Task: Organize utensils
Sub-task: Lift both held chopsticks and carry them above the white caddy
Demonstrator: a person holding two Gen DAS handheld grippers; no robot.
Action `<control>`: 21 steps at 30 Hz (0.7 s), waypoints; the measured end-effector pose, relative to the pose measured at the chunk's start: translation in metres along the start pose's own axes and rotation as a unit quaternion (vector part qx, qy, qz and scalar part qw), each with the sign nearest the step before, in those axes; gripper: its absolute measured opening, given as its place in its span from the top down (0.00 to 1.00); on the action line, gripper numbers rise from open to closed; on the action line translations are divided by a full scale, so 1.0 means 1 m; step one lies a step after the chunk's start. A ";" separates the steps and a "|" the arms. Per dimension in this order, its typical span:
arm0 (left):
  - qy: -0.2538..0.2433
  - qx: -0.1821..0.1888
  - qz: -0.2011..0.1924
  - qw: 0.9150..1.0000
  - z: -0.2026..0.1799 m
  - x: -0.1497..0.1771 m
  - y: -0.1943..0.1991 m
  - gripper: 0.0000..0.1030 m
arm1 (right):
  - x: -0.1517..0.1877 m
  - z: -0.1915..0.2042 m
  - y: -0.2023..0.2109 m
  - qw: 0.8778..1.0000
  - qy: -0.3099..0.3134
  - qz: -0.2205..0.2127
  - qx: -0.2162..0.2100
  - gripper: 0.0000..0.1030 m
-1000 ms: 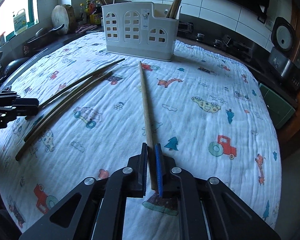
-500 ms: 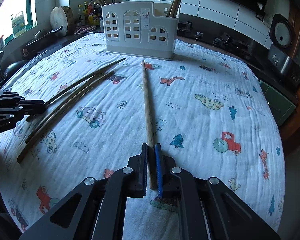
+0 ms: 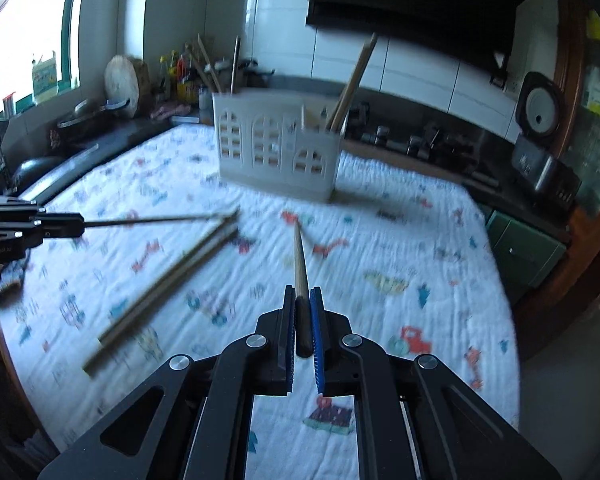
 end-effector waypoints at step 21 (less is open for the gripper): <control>-0.018 0.035 -0.053 0.998 0.005 -0.103 0.048 0.95 | -0.138 0.008 0.064 0.999 0.005 -0.042 -0.025 0.93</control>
Point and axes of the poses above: each gripper's, at about its wrist camera, not at the fingertips, and y roughly against the way its jaws point, z to its left, x to its underside, the point moved 7 cm from there along -y, roughly the way its jaws point, and after that the axes turned 15 degrees about z, right-handed, at the moved point
